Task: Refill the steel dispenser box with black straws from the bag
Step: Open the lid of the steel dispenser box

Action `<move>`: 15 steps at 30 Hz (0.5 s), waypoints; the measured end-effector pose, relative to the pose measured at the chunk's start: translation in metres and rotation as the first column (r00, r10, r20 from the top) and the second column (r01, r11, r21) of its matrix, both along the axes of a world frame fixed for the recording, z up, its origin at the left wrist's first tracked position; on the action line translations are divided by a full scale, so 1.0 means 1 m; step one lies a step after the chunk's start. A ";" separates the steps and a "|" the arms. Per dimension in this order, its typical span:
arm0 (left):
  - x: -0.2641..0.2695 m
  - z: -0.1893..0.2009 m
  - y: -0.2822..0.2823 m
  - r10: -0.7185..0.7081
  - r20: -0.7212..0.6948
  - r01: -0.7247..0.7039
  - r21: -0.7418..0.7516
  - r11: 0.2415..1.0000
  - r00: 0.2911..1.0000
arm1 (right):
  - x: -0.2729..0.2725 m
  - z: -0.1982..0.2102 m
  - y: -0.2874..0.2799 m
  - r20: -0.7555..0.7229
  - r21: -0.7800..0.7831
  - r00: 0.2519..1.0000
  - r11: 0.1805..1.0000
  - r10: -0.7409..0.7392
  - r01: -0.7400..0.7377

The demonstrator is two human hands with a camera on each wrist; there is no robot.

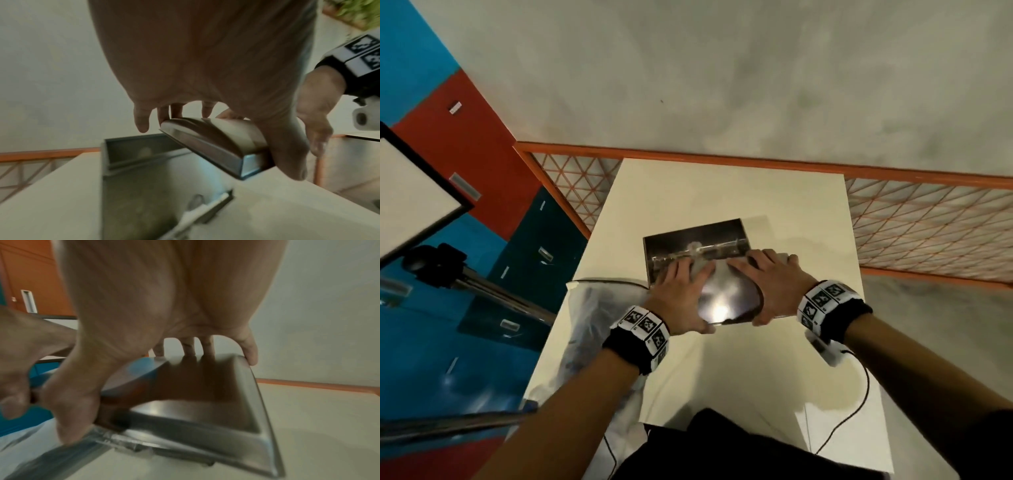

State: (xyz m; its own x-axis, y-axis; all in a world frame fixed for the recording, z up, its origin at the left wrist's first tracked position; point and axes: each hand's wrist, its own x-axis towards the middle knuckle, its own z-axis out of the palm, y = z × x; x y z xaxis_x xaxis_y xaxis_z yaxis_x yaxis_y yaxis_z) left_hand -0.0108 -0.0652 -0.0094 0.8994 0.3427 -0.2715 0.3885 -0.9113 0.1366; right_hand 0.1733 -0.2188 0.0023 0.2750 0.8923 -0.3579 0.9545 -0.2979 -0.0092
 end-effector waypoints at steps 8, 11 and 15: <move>0.001 -0.050 -0.080 -0.135 -0.102 0.113 -0.198 0.974 0.986 | -0.021 -0.057 -0.100 -0.142 -0.107 0.980 0.986 -0.139 0.124; 0.001 -0.079 -0.107 -0.193 -0.153 0.161 -0.202 0.966 0.969 | -0.030 -0.081 -0.133 -0.174 -0.155 0.974 0.981 -0.146 0.120; 0.001 -0.111 -0.141 -0.259 -0.235 0.218 -0.184 0.958 0.937 | -0.041 -0.109 -0.168 -0.157 -0.208 0.976 0.971 -0.152 0.118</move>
State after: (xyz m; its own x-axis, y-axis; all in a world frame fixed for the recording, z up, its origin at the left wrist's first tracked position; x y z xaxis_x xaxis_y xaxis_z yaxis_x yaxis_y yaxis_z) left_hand -0.0100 -0.2057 -0.1207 0.8434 0.0626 -0.5337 0.2021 -0.9572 0.2071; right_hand 0.1323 -0.3867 -0.1066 0.3076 0.7587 -0.5743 0.8947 -0.4360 -0.0968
